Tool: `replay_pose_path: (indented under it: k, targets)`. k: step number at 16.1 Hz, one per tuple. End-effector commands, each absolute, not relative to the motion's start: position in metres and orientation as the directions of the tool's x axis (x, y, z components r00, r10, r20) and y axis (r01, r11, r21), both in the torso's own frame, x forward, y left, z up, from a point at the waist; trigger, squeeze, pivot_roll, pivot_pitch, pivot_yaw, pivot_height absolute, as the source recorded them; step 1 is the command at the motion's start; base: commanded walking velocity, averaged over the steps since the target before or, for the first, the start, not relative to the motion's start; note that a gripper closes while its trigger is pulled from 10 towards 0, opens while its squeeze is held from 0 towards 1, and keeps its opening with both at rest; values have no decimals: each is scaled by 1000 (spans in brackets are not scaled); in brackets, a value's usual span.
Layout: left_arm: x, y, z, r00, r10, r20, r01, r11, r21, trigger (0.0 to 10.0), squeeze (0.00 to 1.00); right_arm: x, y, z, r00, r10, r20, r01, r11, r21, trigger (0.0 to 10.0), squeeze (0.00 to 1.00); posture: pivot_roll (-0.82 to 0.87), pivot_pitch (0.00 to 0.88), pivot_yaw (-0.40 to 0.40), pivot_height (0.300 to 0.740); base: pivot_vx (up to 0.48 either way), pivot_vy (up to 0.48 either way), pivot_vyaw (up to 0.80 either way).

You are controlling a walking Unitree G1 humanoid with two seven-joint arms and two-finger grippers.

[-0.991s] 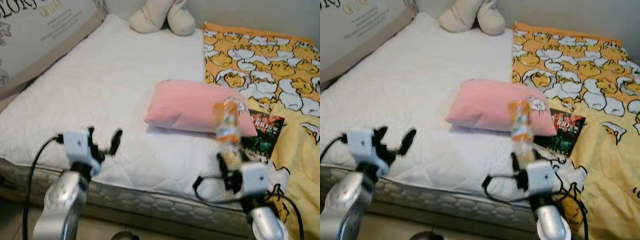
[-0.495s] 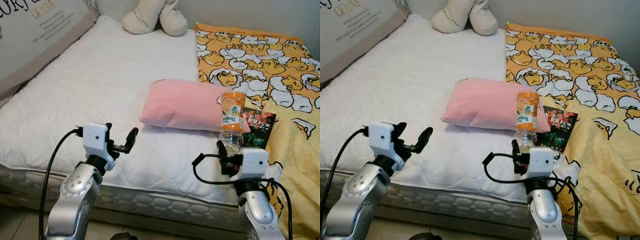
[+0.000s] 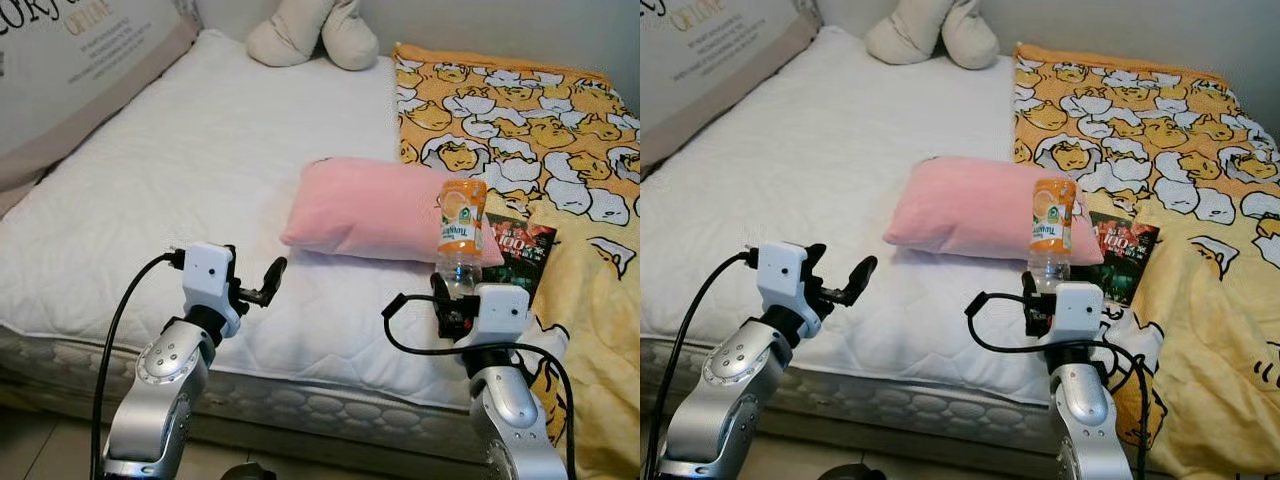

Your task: Clean up the room

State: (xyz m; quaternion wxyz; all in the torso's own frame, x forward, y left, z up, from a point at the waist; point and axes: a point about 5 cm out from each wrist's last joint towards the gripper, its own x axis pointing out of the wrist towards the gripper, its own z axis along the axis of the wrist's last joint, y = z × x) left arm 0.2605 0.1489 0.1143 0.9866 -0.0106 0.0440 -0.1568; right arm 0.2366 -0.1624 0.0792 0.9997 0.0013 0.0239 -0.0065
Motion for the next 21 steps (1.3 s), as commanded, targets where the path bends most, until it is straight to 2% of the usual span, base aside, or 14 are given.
replay_pose_path:
  k: [1, 4, 19, 21]
  targets:
    - [264, 146, 117, 946, -315, -71, 314, 949, -27, 10000, 0, 240, -164, 80, 998, -20, -55, 20, 1000, 8, 0, 0, 18, 0, -25, 740, 0, 0, 0]
    - [265, 145, 118, 946, -317, -67, 316, 948, -26, 10000, 0, 242, -162, 79, 998, -16, -59, 17, 1000, 14, 0, 0, 20, 0, -26, 740, 0, 0, 0]
    - [272, 139, 120, 940, -337, -58, 338, 941, 17, 10000, 0, 244, -162, 77, 998, -31, -62, 34, 998, 43, 0, 0, 14, 0, -21, 740, -273, 0, 0]
    - [272, 138, 120, 937, -346, -54, 347, 938, 21, 10000, 0, 243, -162, 77, 998, -30, -63, 32, 999, 41, 0, 0, 15, 0, -23, 740, 0, 0, 0]
